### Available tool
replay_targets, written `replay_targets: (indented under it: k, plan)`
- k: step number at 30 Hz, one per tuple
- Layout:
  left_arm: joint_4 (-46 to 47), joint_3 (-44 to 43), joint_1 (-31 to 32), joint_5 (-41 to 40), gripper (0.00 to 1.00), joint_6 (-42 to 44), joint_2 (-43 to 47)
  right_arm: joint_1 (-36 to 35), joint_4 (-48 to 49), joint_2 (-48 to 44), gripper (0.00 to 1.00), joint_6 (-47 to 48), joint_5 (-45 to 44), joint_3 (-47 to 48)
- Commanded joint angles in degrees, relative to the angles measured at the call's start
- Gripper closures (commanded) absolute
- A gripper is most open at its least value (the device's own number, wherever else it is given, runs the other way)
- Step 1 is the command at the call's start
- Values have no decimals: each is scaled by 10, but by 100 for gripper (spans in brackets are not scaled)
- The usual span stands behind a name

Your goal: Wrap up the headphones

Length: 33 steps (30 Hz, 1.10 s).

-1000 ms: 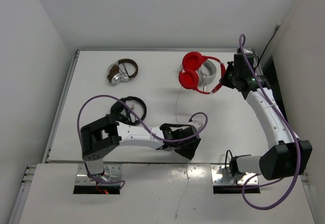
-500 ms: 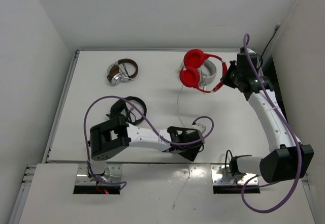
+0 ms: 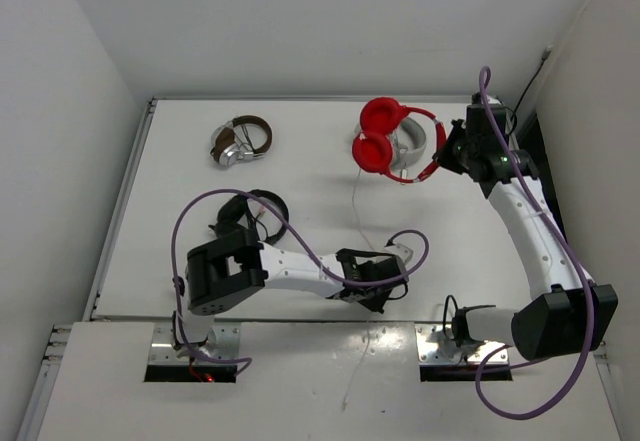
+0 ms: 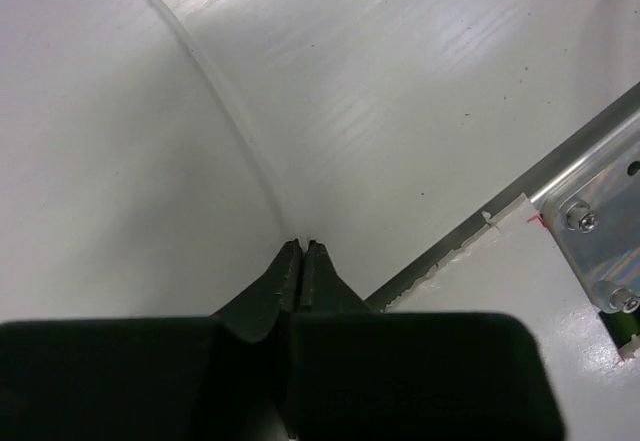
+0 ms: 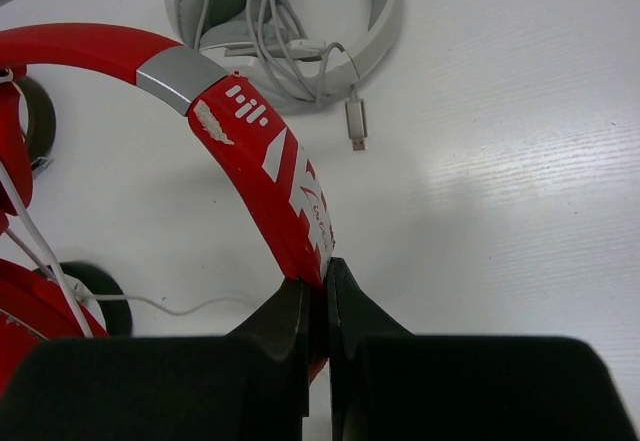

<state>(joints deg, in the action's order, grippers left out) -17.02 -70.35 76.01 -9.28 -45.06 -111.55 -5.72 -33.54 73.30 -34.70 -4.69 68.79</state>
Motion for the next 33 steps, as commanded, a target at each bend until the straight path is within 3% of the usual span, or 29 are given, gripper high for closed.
replay_targets:
  k: [1, 5, 15, 20, 33]
  plan:
    - [4, 6, 5, 19, 100, 20, -15, 3, 47, -22, 100, -23, 18, 8]
    - [16, 22, 21, 16, 100, 86, 26, 9, 53, -22, 100, -18, -18, 8]
    - [8, 91, 36, -20, 100, 327, 292, -57, 107, -4, 100, 31, -124, -45]
    - [22, 90, -2, -5, 100, 420, 372, -98, 112, 1, 100, 44, -143, -45]
    - [94, 43, -200, 32, 100, 430, 365, -158, 124, 6, 100, 82, -125, -64]
